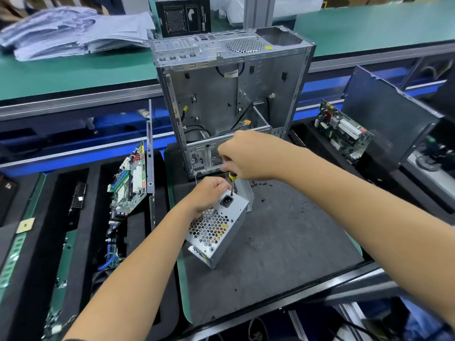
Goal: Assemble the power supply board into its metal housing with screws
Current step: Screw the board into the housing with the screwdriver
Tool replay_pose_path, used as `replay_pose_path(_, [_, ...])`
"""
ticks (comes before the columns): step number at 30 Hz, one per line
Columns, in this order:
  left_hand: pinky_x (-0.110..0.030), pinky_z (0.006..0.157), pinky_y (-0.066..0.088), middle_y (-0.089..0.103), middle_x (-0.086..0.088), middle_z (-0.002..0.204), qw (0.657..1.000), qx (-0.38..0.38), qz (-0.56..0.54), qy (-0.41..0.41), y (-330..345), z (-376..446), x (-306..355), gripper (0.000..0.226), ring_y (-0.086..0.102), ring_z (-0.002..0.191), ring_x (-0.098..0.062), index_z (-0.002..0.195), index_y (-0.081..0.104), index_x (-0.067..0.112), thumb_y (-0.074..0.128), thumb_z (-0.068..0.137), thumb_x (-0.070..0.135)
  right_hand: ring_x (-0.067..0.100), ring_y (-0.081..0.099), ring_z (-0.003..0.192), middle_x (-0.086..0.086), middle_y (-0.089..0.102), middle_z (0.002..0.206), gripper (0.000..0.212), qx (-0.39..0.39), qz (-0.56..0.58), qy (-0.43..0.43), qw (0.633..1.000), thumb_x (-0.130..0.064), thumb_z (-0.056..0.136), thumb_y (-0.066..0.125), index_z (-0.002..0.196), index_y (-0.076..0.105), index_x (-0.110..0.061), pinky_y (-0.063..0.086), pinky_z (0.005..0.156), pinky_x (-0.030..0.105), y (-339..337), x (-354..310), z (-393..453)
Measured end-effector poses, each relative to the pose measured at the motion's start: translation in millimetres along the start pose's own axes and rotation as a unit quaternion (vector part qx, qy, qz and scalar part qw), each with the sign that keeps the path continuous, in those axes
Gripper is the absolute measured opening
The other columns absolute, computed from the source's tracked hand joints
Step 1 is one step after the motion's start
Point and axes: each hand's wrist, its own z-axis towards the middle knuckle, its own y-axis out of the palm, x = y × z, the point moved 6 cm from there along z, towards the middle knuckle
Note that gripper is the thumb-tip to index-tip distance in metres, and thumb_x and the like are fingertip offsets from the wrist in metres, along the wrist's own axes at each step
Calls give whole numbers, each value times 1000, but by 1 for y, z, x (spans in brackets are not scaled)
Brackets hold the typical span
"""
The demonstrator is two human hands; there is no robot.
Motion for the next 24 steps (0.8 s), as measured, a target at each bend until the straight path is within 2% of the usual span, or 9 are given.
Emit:
replay_pose_path(2, [-29, 71, 39, 60, 1, 74, 1000, 1, -2, -2, 2, 1, 1, 29, 50, 73, -14, 92, 66, -1, 43, 101, 15, 27, 47, 69, -1, 32, 64, 34, 20, -51, 11, 998, -41, 99, 38, 75, 39, -16, 33, 58, 32, 0, -2, -1])
replay_pose_path(4, [-31, 71, 37, 59, 1, 73, 1000, 6, 1, -2, 3, 2, 2, 29, 48, 72, -13, 93, 65, -4, 44, 100, 14, 26, 49, 68, 0, 37, 70, 32, 18, -46, 4, 999, -43, 98, 39, 82, 43, -16, 38, 58, 34, 0, -3, -3])
replay_pose_path(7, [-28, 64, 34, 53, 12, 60, 1000, 7, 9, -7, 3, 1, 2, 28, 44, 61, -6, 94, 64, -5, 44, 101, 14, 14, 44, 64, -3, 34, 94, 14, -57, 71, -28, 995, -18, 88, 53, 92, 39, -17, 32, 54, 30, 5, -5, -5])
replay_pose_path(9, [-30, 69, 37, 57, -2, 76, 1000, 7, 3, -6, 2, 0, 2, 28, 47, 72, -14, 96, 62, -7, 43, 100, 13, 11, 42, 68, -4, 36, 92, 19, -65, 92, -46, 993, -6, 81, 54, 88, 41, -18, 28, 55, 26, 4, -8, -4])
replay_pose_path(11, [-31, 71, 35, 52, -8, 78, 1000, 5, 0, -4, 3, 0, 2, 29, 43, 75, -18, 94, 61, -8, 42, 100, 13, 18, 43, 72, -1, 38, 80, 12, -17, 23, -40, 999, -14, 88, 53, 83, 42, -17, 32, 60, 28, 1, -11, -2])
replay_pose_path(16, [-20, 49, 29, 39, 18, 40, 1000, 5, 13, -8, 6, 2, 3, 32, 32, 42, 1, 75, 59, 7, 42, 101, 14, 25, 47, 66, 1, 41, 73, 32, 47, -93, 3, 995, -33, 102, 32, 93, 55, -12, 24, 48, 30, 2, -5, -1])
replay_pose_path(19, [-16, 49, 31, 40, 19, 43, 1000, 6, 15, 0, 5, 0, 4, 31, 34, 43, 2, 73, 56, 8, 42, 101, 12, 23, 51, 72, 1, 35, 99, 9, -44, 48, -37, 997, -19, 93, 48, 100, 47, -14, 34, 52, 33, 9, -4, -4])
replay_pose_path(22, [-27, 64, 32, 50, -1, 70, 1000, 3, 2, 5, 4, -2, 6, 26, 41, 68, -13, 91, 62, -2, 42, 100, 13, 18, 46, 72, -5, 34, 84, 15, -65, 90, -40, 993, -8, 83, 53, 87, 44, -19, 29, 54, 27, 5, -5, -5])
replay_pose_path(24, [-23, 57, 30, 46, 8, 58, 1000, 6, 0, 6, 5, -1, 6, 26, 38, 58, -9, 91, 62, 2, 42, 101, 14, 21, 42, 72, -4, 30, 70, 16, -8, 1, -15, 1000, -21, 94, 49, 82, 41, -17, 28, 58, 28, 2, -7, -2])
